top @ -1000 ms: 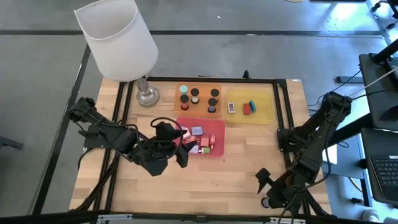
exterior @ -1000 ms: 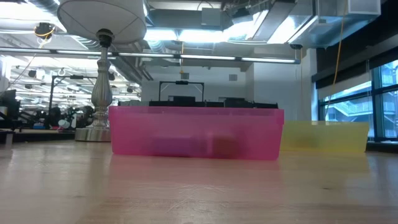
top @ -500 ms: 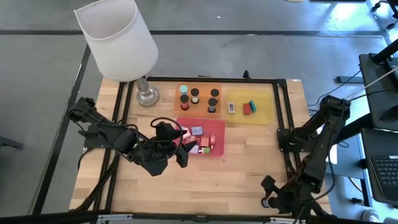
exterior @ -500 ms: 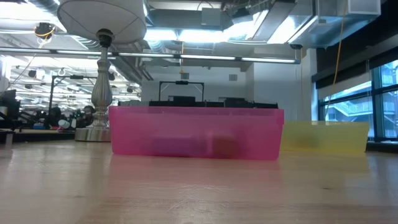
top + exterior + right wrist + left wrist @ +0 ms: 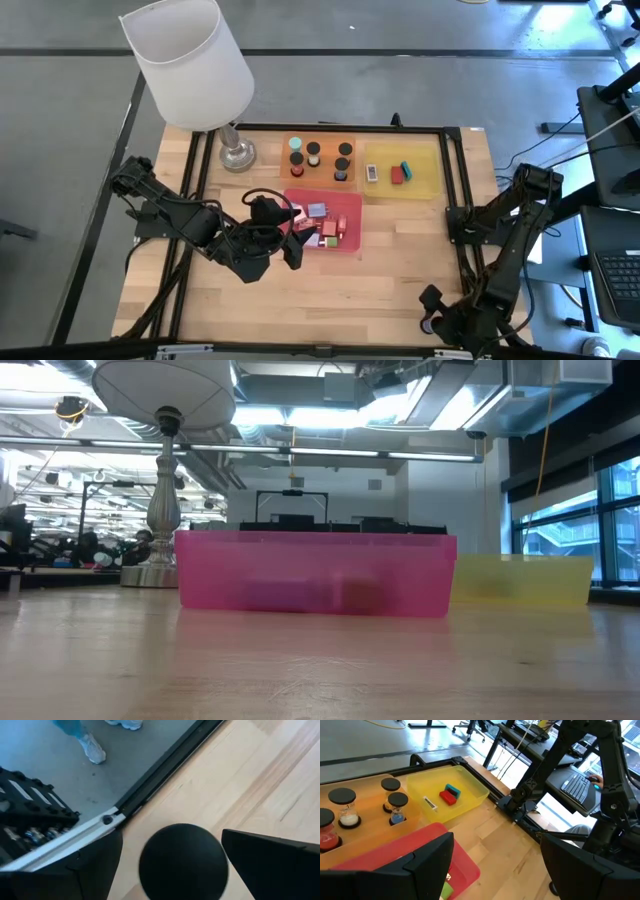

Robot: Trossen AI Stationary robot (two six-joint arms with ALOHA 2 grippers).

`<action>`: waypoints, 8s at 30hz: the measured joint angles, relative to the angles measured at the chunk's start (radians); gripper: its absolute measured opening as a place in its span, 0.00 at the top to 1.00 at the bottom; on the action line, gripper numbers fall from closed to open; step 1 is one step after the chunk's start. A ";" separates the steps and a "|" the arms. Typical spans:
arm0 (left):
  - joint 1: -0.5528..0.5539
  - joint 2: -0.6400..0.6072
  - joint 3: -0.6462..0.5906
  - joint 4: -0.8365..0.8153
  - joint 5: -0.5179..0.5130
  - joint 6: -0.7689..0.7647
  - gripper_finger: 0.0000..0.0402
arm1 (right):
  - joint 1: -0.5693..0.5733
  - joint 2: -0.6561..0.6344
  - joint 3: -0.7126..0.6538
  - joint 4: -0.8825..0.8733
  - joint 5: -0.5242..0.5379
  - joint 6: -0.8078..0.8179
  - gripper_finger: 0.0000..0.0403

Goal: Pick & Place Office items
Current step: Put the blue hourglass into the orange bin, then return to Home Position

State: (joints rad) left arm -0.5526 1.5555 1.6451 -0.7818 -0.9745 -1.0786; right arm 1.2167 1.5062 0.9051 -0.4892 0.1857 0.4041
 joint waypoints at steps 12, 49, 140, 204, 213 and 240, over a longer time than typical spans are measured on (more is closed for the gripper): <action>0.000 0.000 0.000 0.000 0.000 0.000 0.27 | 0.000 0.000 0.000 0.001 -0.010 0.068 0.25; 0.000 0.000 0.000 0.000 -0.001 0.000 0.27 | -0.542 -0.378 -0.001 -0.303 0.144 0.109 0.46; 0.178 -0.298 0.000 -0.353 -0.118 0.356 0.27 | -1.303 -0.252 0.151 0.078 0.020 -0.034 0.55; 0.121 -0.298 0.000 -0.351 -0.230 0.246 0.27 | -1.088 -0.913 -0.891 0.811 0.397 0.447 0.55; 0.124 -0.299 0.000 -0.351 -0.131 0.270 0.27 | -1.088 -0.913 -0.890 0.777 0.367 0.266 0.55; 0.421 -0.190 -0.006 -0.429 0.149 0.320 0.27 | -1.088 -0.913 -0.890 0.780 0.348 0.266 0.55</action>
State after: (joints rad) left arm -0.1312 1.3650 1.6394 -1.2111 -0.8255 -0.7587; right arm 0.1284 0.5934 0.0151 0.2906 0.5339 0.6704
